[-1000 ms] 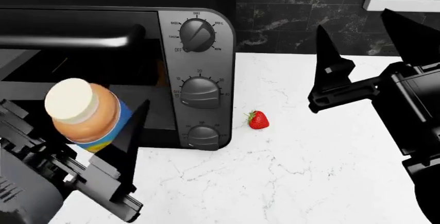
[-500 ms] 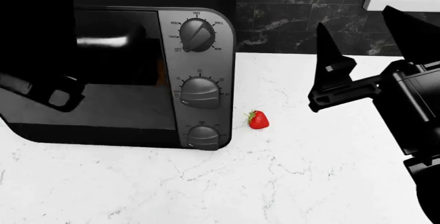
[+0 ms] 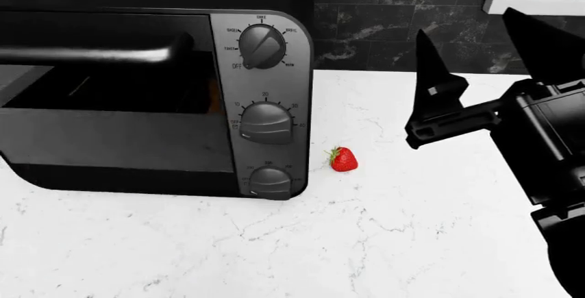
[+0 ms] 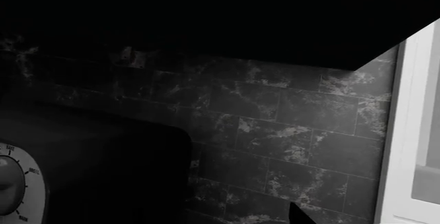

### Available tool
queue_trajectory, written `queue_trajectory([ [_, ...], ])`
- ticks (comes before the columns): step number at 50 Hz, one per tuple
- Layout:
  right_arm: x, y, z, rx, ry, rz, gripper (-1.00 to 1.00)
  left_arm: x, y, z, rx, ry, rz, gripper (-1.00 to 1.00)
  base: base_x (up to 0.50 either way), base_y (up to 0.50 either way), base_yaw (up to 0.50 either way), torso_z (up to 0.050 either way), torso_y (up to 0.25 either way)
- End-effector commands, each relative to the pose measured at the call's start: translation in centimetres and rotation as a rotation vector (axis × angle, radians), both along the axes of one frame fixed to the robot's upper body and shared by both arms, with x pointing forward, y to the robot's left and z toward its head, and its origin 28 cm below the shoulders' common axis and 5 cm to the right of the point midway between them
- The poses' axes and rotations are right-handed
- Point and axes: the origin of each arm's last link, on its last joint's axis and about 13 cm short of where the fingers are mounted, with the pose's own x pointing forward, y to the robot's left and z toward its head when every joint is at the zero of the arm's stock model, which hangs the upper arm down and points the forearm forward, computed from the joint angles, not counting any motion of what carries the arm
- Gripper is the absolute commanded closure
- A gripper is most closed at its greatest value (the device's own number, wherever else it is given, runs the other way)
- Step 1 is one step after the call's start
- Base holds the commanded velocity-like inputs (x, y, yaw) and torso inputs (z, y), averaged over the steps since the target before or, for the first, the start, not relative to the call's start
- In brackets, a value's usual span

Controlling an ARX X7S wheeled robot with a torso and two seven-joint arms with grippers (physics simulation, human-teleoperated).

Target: Pick the honey bottle and salsa from the counter and place them in the cabinets closest to them.

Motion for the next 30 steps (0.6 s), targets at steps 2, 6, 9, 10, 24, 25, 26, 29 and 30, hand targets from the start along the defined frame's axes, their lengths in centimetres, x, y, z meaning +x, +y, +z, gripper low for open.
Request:
queue_trajectory([
  [2, 0.0, 0.1, -0.1, 0.001, 0.002, 0.003, -1.0, 1.0, -0.7, 4.0, -0.034, -0.08, -0.015, 1.0, 0.0, 0.0, 0.0, 0.0, 0.0],
  [6, 0.1, 0.1, -0.2, 0.001, 0.005, 0.003, -1.0, 1.6, -0.9, 5.0, -0.031, -0.099, -0.01, 1.0, 0.0, 0.0, 0.0, 0.0, 0.0],
  [9, 0.1, 0.1, -0.2, 0.0, 0.006, 0.004, -1.0, 2.1, -1.1, 5.6, -0.036, -0.1, -0.004, 1.0, 0.0, 0.0, 0.0, 0.0, 0.0],
  [10, 0.1, 0.2, -0.2, 0.0, 0.006, 0.005, -1.0, 2.4, -1.2, 5.9, -0.036, -0.099, 0.001, 1.0, 0.0, 0.0, 0.0, 0.0, 0.0],
  [24, 0.5, 0.3, -0.6, -0.002, 0.015, 0.01, -1.0, 6.3, -1.5, 8.0, -0.035, -0.048, 0.084, 1.0, 0.0, 0.0, 0.0, 0.0, 0.0],
  [25, 0.5, 0.3, -0.6, -0.002, 0.015, 0.01, -1.0, 6.5, -1.5, 8.0, -0.037, -0.044, 0.09, 1.0, 0.0, 0.0, 0.0, 0.0, 0.0],
  [26, 0.5, 0.3, -0.6, -0.002, 0.016, 0.01, -1.0, 6.7, -1.5, 8.1, -0.043, -0.038, 0.088, 1.0, 0.0, 0.0, 0.0, 0.0, 0.0],
  [29, 0.6, 0.3, -0.7, -0.003, 0.017, 0.01, -1.0, 7.2, -1.5, 8.5, -0.05, -0.036, 0.094, 1.0, 0.0, 0.0, 0.0, 0.0, 0.0],
  [30, 0.6, 0.3, -0.7, -0.003, 0.018, 0.01, -1.0, 7.3, -1.5, 8.7, -0.052, -0.038, 0.096, 1.0, 0.0, 0.0, 0.0, 0.0, 0.0],
])
